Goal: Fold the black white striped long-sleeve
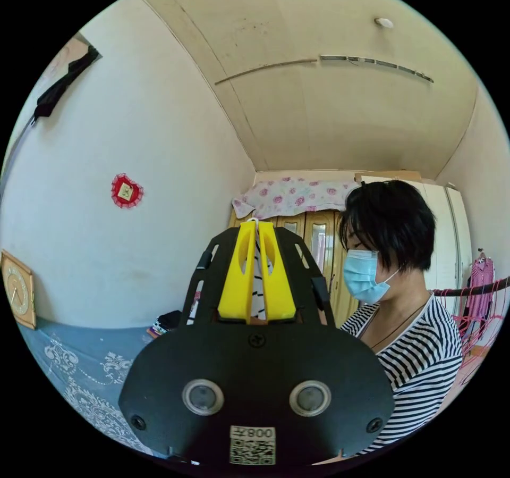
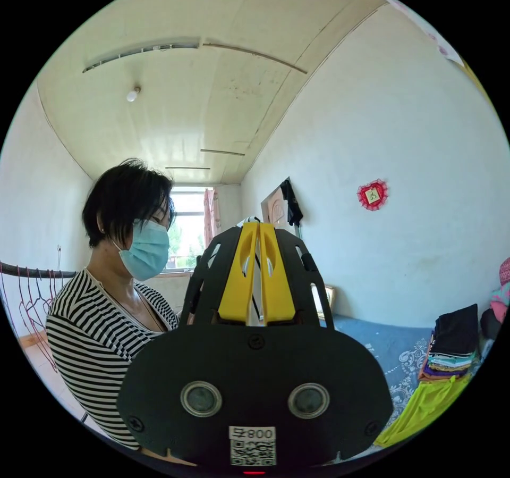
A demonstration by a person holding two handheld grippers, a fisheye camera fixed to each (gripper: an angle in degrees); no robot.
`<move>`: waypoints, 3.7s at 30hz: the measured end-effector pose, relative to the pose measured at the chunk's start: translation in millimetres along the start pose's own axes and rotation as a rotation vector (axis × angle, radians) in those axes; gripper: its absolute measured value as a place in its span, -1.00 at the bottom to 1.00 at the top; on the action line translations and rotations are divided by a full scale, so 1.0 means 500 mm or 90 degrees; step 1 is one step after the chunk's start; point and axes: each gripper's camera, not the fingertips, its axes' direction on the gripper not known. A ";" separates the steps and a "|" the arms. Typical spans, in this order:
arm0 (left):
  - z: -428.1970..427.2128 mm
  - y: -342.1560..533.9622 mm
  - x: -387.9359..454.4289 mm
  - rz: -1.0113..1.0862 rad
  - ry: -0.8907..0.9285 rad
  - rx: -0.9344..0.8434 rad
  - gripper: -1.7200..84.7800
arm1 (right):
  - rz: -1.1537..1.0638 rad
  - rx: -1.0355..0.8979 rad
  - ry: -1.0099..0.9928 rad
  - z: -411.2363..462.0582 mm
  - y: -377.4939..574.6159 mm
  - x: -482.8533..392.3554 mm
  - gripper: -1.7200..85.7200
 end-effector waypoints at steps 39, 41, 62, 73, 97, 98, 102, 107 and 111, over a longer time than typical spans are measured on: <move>-0.086 1.438 -0.883 -0.552 -0.453 -0.367 -0.74 | 0.485 -0.545 0.394 1.619 0.533 1.339 -0.95; -0.139 1.502 -0.807 -0.553 -0.466 -0.391 -0.72 | 0.454 -0.572 0.285 1.726 0.605 1.276 -0.93; -0.124 1.863 -0.192 -0.601 -0.627 -0.623 -0.93 | 0.025 -1.001 0.204 2.504 1.025 0.836 -0.96; -0.139 1.755 0.043 -0.555 -0.703 -0.548 -0.94 | 0.062 -0.933 0.142 2.500 1.008 0.810 -0.88; 0.034 1.785 0.463 -0.565 -0.666 -0.446 -0.95 | 0.247 -0.691 0.294 1.933 0.881 0.925 -0.96; 0.047 1.785 0.475 -0.568 -0.657 -0.440 -0.95 | 0.261 -0.666 0.350 1.846 0.850 0.952 -0.96; 0.092 1.791 0.520 -0.590 -0.622 -0.435 -0.93 | 0.386 -0.586 0.526 1.561 0.804 1.045 -0.96; 0.148 1.811 0.581 -0.623 -0.587 -0.480 -0.89 | 0.638 -0.448 0.598 1.191 0.873 1.075 -0.95; 0.179 1.827 0.636 -0.663 -0.567 -0.516 -0.83 | 0.645 -0.497 0.550 1.116 0.940 0.998 -0.93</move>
